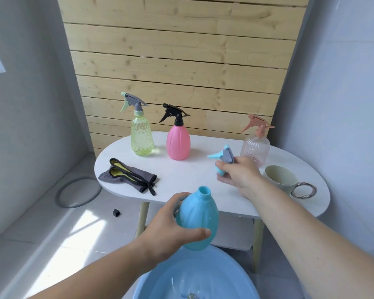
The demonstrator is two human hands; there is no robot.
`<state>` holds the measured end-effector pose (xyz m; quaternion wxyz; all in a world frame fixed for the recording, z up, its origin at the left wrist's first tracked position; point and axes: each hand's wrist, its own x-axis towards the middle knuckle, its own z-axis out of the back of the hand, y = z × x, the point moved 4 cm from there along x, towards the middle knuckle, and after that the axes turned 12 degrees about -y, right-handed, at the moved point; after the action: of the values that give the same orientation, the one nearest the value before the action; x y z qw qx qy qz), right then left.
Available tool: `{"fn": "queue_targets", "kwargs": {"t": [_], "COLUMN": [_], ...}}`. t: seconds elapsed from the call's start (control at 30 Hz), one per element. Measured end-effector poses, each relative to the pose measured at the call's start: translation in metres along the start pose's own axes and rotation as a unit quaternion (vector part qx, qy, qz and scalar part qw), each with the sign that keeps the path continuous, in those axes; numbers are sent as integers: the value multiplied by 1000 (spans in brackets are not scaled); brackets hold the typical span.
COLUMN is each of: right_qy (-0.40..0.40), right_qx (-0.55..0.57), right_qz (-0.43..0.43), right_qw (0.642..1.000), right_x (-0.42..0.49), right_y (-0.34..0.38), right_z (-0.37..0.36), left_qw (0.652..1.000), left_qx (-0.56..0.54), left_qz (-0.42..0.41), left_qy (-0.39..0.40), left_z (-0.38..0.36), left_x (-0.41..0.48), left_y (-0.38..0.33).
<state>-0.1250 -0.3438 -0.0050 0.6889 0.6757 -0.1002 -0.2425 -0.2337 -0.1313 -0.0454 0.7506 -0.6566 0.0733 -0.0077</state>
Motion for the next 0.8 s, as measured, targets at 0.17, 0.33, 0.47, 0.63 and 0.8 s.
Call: {"fn": "queue_targets", "kwargs": {"t": [0.17,0.33,0.47,0.63,0.8], "right_qy": [5,-4,-6,1,26], "right_qx": [108,115,83,27,-52], "right_qz": [115,230,290,338,349], "right_qw": [987,966,953,941,935], "right_x": [-21,-54,-66,-74,-70], "right_y": [65,109,128,133,118], "right_z": [26,55,70,70,52], "left_qw": [1000,999,999,998,997], "left_qx": [-7,-21,-20,-5,5], "left_qz": [2,-3,-16,-24,-38], "left_qy": [-10,-28,-41,-54,-61], "left_z": [-5,-16,-22,-27,-31], "left_x": [6,16,23,30,35], "left_y": [-4,-16,-22,-23,-23]}}
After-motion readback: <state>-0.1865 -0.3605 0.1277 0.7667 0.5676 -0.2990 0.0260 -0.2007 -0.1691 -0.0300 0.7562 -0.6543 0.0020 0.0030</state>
